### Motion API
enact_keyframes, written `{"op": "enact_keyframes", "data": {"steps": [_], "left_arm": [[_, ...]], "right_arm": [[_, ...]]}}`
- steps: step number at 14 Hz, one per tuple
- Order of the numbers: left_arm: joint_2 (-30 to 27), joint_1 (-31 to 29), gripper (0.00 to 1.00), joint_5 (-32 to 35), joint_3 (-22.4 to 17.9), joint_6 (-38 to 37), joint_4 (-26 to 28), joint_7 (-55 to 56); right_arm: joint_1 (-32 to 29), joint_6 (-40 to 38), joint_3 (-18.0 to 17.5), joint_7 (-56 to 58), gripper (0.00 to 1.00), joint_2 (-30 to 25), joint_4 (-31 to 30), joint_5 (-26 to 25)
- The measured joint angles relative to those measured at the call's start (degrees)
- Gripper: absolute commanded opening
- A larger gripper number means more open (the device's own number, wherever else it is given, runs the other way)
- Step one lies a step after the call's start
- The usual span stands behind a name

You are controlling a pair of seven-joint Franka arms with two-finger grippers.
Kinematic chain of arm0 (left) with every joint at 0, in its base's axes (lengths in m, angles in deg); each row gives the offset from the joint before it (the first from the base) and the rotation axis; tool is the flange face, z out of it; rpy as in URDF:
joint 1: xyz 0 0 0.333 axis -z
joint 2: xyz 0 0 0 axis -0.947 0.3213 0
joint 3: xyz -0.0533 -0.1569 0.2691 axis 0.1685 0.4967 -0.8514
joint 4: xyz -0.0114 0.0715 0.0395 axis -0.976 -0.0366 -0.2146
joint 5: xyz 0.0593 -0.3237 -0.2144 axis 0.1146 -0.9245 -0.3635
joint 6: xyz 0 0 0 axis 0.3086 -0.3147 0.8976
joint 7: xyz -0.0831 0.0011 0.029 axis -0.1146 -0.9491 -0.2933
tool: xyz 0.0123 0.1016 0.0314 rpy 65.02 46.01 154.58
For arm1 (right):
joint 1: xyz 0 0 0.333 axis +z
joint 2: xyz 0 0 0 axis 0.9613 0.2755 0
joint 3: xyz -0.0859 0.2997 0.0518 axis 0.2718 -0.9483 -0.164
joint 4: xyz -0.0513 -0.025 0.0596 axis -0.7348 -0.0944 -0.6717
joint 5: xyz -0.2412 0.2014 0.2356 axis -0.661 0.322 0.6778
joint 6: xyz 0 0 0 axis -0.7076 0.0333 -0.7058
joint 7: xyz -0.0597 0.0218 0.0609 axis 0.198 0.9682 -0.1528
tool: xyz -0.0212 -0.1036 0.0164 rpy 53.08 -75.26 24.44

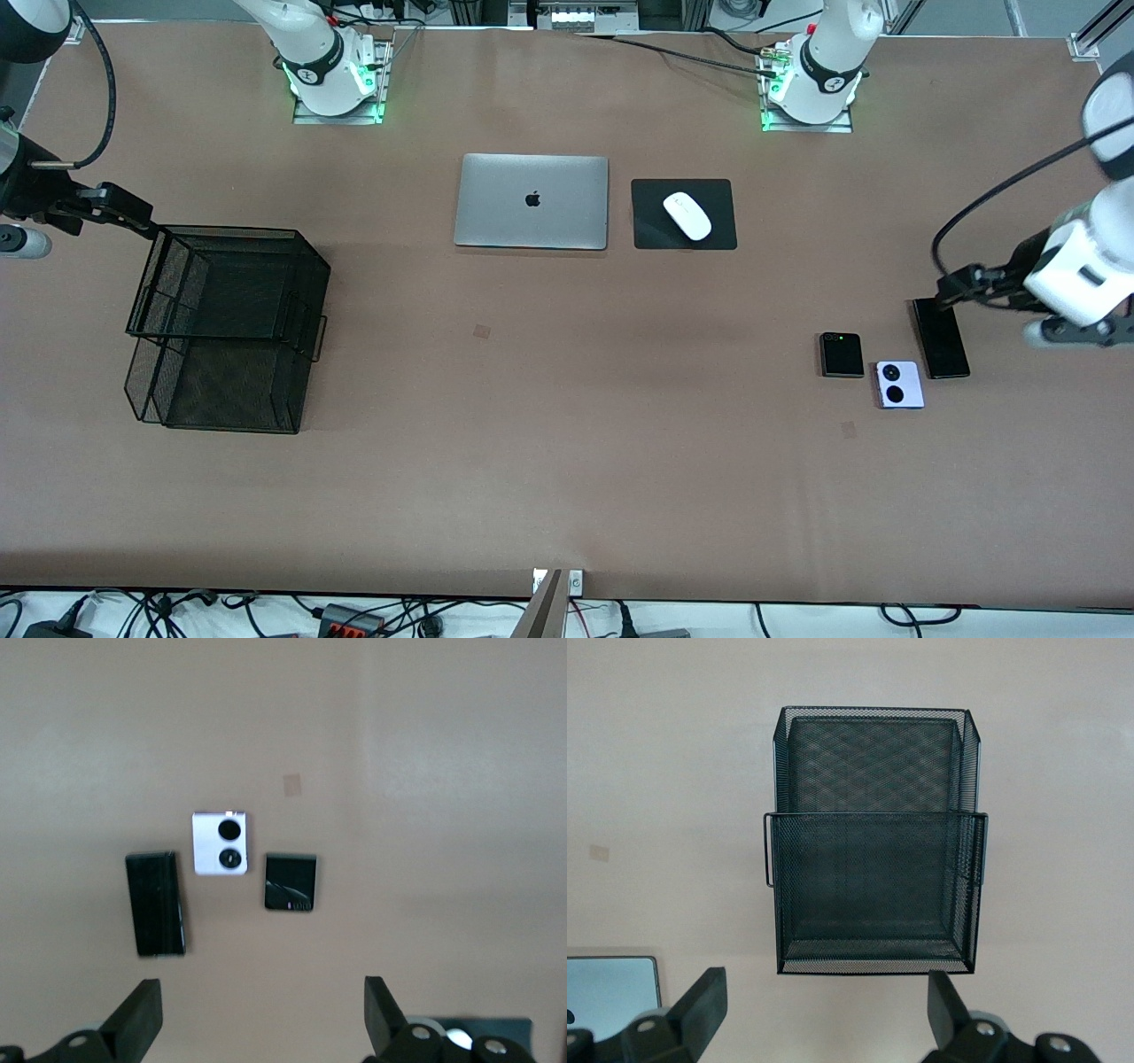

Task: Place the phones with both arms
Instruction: 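Reach to the small black flip phone and grasp it with the left gripper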

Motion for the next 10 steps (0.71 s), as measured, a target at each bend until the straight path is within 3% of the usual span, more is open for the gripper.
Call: {"op": "enact_keyframes", "data": {"steps": [5,10], "left_arm": [[9.9,0.0,1.0,-1.3,0.4,21.0,8.0,-1.1],[13.3,0.0,1.0,-1.3,2.5,28.7,13.0,-5.8]], "right_arm": [[0.0,0.0,0.0,0.0,1.0,0.0,0.0,0.0],[0.0,0.0,0.0,0.0,1.0,0.1,-0.1,0.0]]}}
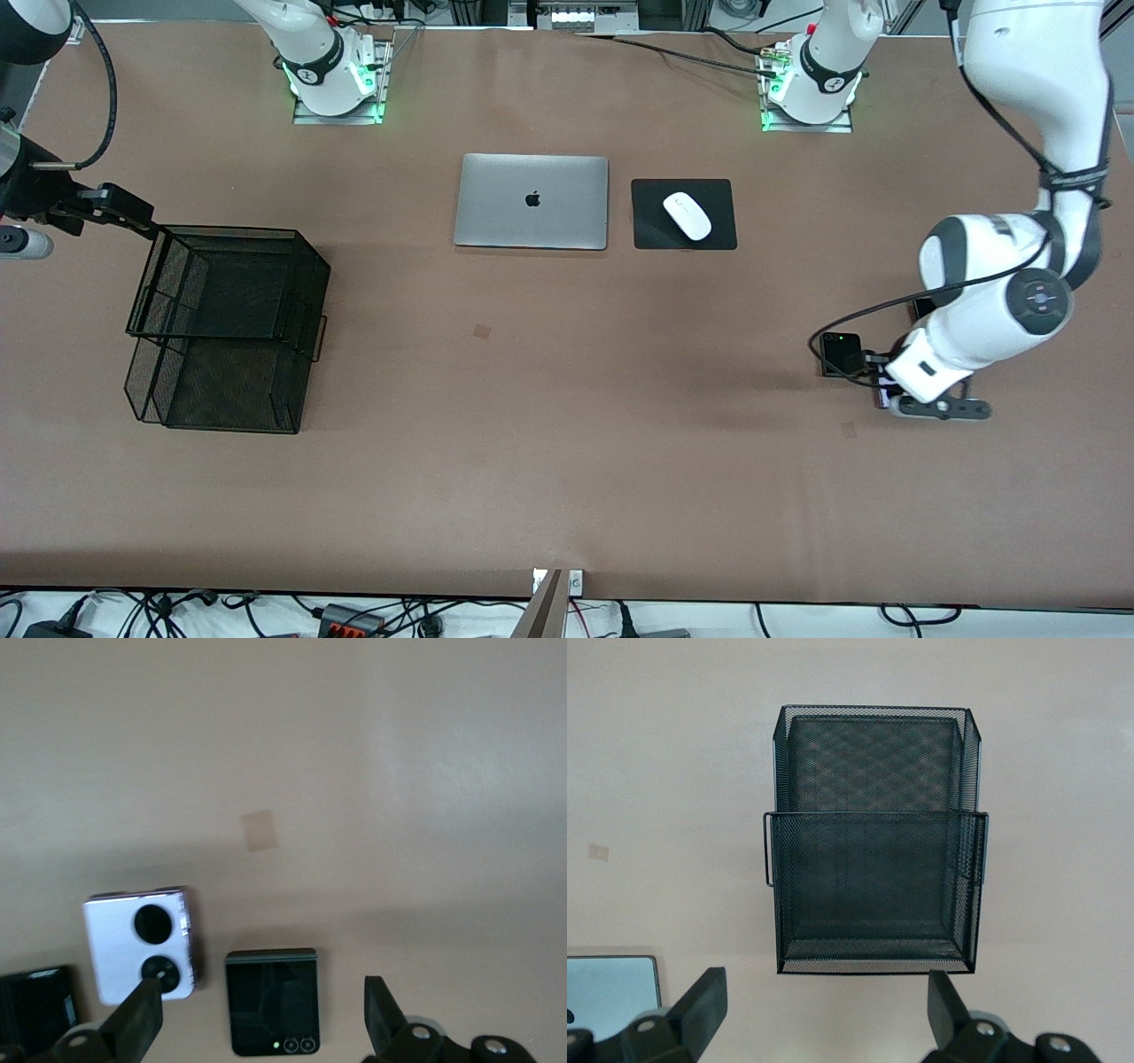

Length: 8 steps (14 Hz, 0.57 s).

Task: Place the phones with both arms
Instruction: 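Reach to the small black flip phone and grasp it with the left gripper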

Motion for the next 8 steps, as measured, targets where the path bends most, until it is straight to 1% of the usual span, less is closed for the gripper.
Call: {"op": "enact_keyframes", "data": {"steps": [3,5,8], "left_arm": [[1.5,-0.1,1.0,0.0,0.6,6.9,4.1,-3.9],[1.9,-1.3,1.0,0.0,0.8,12.3,7.3,-7.2],[1.9,-6.3,1.0,0.0,3.1,14.0,8.8,-9.9]], "right_arm": [[0.0,0.0,0.0,0.0,1.0,0.0,0.0,0.0],[0.0,0.0,0.0,0.0,1.0,0.0,0.0,0.0],[0.0,0.0,0.0,0.0,1.0,0.0,0.0,0.0]]}}
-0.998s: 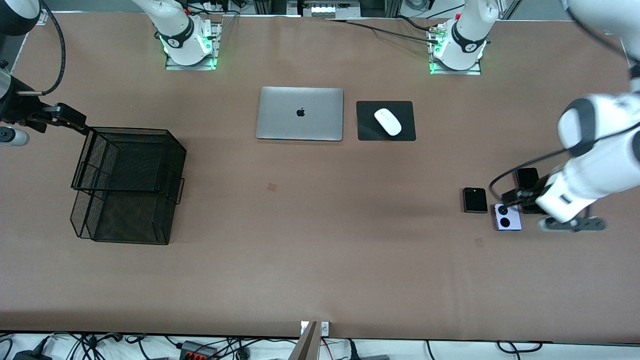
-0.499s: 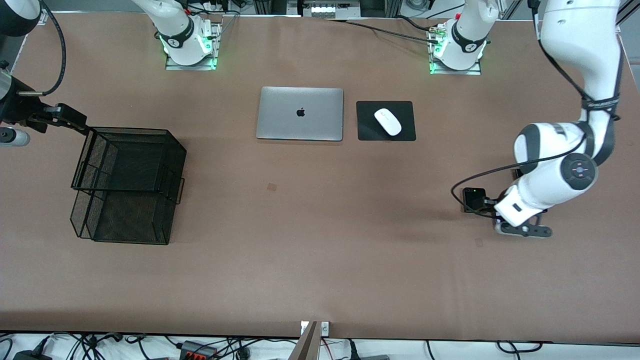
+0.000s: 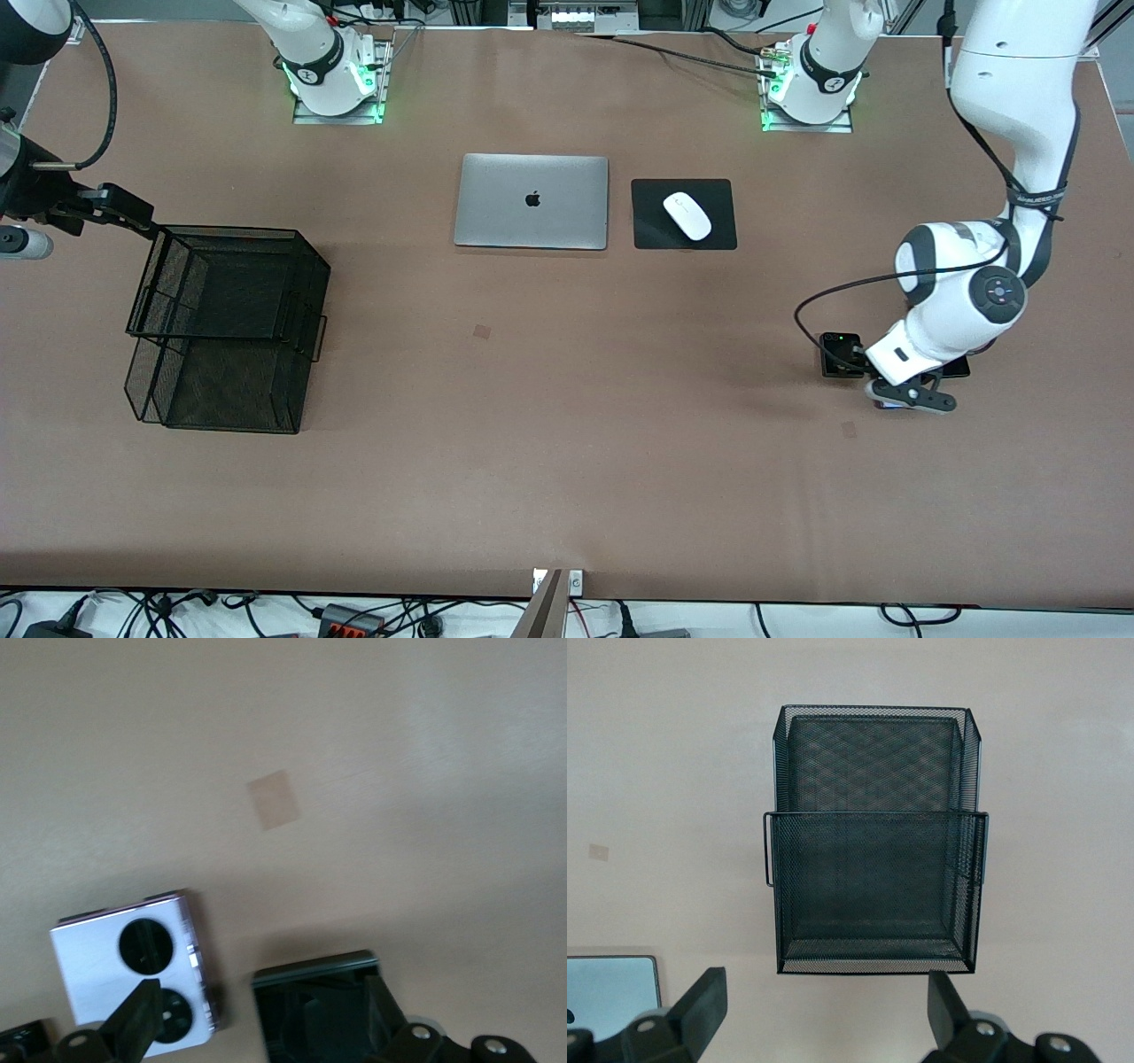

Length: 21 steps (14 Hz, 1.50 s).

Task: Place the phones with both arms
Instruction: 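Reach to the small black flip phone and grasp it with the left gripper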

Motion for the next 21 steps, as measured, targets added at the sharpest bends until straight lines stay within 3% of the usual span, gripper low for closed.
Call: {"op": "enact_keyframes", "data": {"steps": [3,7,12,16,21], "left_arm": [[0.1,-4.2,1.0,0.0,4.4,-0.1,0.4,0.3],[0.1,-3.5,1.0,0.0,7.3,-2.7,0.5,4.5],[0.1,-4.2,1.0,0.0,7.3,-2.6,2.1,4.7],[0.1,-4.5,1.0,0.0,7.3,2.0,5.8,4.7],[0.1,-5.3,1.0,0.0,7.3,2.3,6.2,4.2]], "right_arm": [[0.0,0.0,0.0,0.0,1.0,0.0,0.0,0.0],[0.0,0.0,0.0,0.0,1.0,0.0,0.0,0.0],[0.0,0.0,0.0,0.0,1.0,0.0,0.0,0.0],[0.0,0.0,0.0,-0.1,1.0,0.0,0.0,0.0],[-0.1,0.0,0.1,-0.1,1.0,0.1,0.0,0.0]]}}
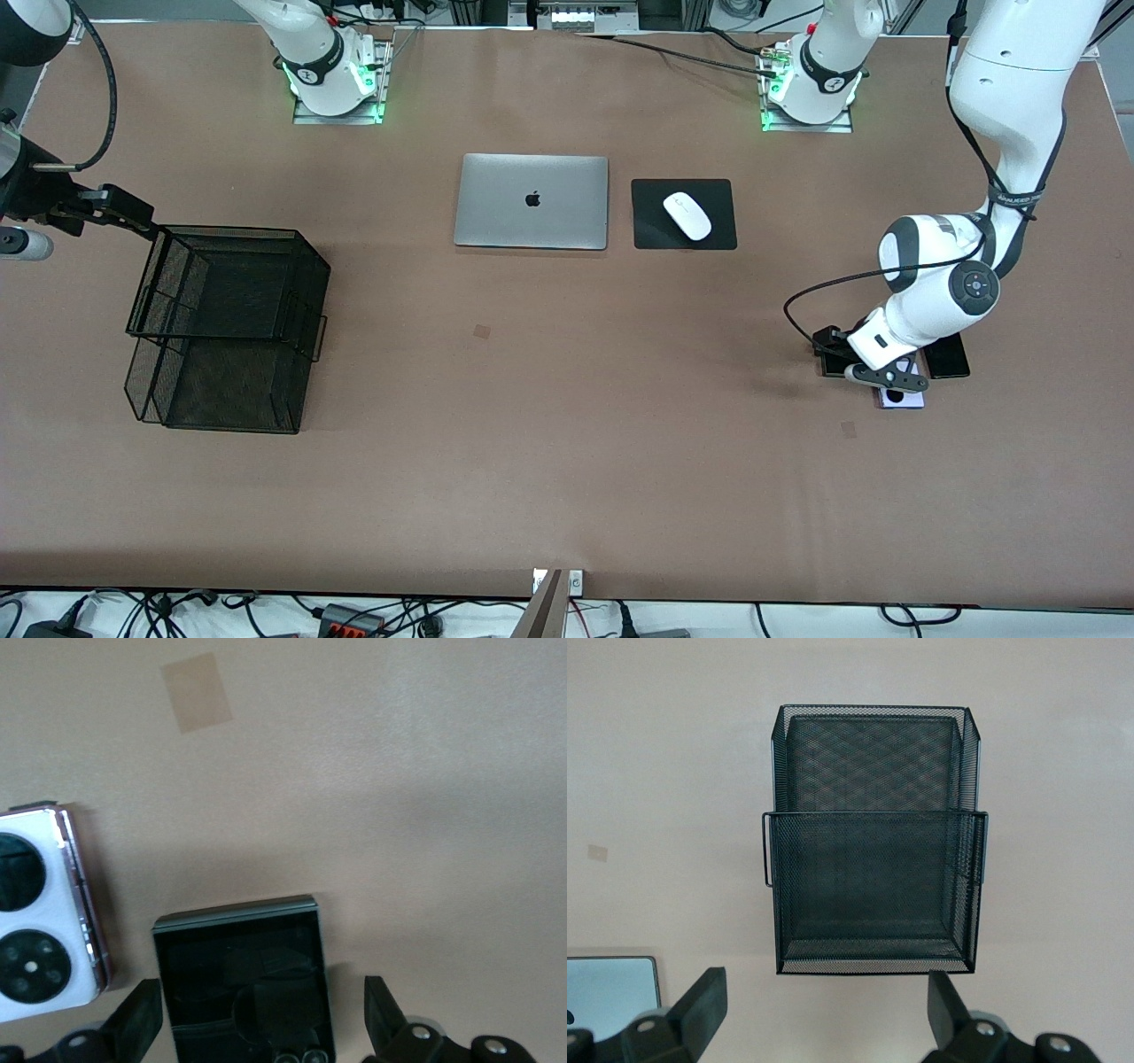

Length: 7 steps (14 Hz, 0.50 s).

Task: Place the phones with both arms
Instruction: 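Reach to the small black flip phone and grasp it with the left gripper, then carry the black flip phone to the table center and release it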

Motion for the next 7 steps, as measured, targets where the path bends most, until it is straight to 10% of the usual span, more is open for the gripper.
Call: {"op": "enact_keyframes", "data": {"steps": [7], "left_arm": [[1.4,-0.1,0.97,0.0,0.0,3.1,0.6,-0.4]], "right_arm": [[0.1,0.5,-0.2,0.1,1.0,0.4,0.0,0.0]]}}
